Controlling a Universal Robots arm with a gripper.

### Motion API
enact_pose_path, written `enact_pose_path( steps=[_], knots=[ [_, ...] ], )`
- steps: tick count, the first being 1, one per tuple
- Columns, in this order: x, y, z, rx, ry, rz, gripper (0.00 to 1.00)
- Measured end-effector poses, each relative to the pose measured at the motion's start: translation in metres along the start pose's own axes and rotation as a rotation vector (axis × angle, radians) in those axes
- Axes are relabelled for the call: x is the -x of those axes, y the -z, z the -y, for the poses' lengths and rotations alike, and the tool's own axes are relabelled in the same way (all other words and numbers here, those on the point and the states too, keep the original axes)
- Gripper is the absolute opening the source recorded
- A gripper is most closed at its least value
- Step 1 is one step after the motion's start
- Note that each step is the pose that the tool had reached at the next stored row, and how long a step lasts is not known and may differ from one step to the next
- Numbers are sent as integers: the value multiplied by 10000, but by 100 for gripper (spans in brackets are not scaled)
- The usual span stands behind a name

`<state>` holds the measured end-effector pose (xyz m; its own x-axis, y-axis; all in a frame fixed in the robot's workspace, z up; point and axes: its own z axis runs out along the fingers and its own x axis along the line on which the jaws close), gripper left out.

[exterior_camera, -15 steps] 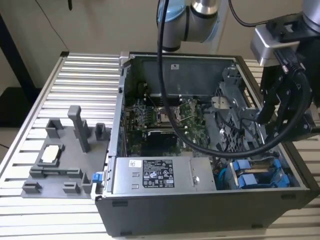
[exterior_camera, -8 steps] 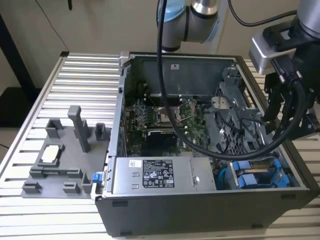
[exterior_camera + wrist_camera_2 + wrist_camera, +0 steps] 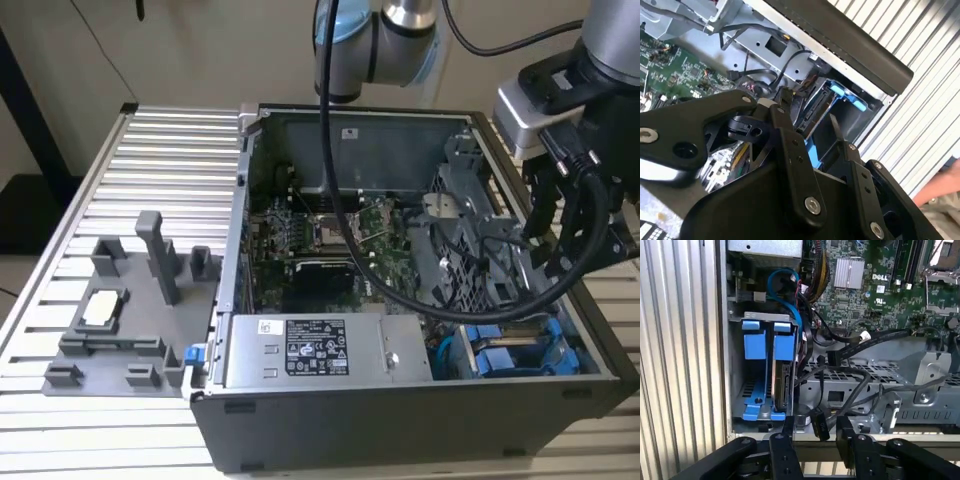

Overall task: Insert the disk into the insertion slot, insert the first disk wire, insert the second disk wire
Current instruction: 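Insert the first disk wire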

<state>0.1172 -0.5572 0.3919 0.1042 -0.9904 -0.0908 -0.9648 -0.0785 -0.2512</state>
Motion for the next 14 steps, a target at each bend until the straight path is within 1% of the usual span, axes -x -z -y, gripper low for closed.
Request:
enact_pose_path(
  steps=[3, 4, 5, 7, 8, 10, 12, 13, 14],
  knots=[
    [4, -18, -4, 18, 478, 96, 46],
    [5, -22, -5, 18, 618, 98, 46],
    [5, -23, -5, 14, 722, 75, 46],
    [4, -23, -7, -11, 892, -22, 46],
    [4, -22, -7, -27, 948, -96, 46],
    [4, -22, -10, -37, 1027, -282, 46],
    [7, -17, -29, -53, 1082, -459, 45],
    [9, -14, -42, -74, 1100, -519, 37],
    [11, -12, -52, -101, 1112, -559, 37]
  ],
)
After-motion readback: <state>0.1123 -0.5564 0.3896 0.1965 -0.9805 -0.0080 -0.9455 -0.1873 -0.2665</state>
